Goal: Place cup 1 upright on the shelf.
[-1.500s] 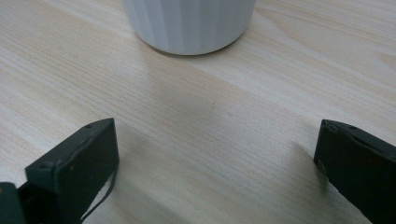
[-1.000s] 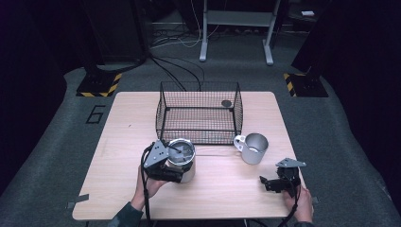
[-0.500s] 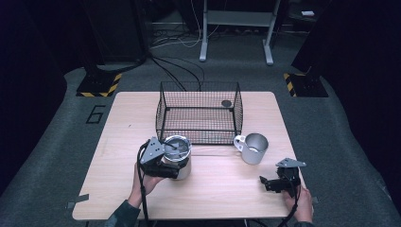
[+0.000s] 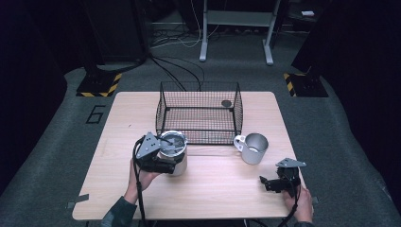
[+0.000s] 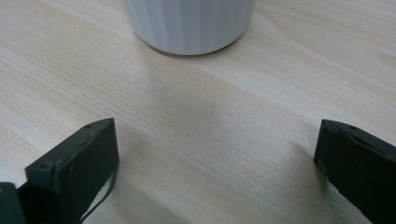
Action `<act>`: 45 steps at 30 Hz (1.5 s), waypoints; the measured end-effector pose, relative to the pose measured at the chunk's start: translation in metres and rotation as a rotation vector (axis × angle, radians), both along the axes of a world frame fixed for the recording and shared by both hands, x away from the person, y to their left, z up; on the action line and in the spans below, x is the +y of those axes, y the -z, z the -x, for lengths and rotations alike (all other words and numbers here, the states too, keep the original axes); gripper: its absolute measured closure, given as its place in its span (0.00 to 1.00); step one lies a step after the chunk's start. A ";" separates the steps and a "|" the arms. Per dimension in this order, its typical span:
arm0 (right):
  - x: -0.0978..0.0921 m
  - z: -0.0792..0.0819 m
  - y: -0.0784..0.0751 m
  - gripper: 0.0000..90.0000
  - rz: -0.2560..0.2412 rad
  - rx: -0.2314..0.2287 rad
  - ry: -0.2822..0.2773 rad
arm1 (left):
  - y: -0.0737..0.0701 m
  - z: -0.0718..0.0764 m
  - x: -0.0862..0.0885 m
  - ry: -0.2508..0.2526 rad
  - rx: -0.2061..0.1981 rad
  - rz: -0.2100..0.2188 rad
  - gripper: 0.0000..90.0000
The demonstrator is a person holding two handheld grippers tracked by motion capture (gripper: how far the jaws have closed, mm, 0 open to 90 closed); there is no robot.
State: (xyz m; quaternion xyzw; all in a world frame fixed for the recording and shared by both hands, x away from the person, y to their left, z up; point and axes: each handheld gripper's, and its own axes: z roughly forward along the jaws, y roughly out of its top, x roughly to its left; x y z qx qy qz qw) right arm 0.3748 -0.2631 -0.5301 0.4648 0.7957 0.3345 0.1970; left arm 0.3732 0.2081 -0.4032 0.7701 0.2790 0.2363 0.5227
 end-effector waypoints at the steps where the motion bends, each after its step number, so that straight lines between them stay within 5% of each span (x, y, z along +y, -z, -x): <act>1: 0.000 0.000 0.000 0.00 0.000 0.000 0.000 | -0.001 0.000 0.000 -0.002 0.000 0.000 0.05; 45: 0.000 0.000 0.000 0.00 0.000 0.000 0.000 | -0.043 -0.032 0.000 -0.018 -0.026 0.015 0.05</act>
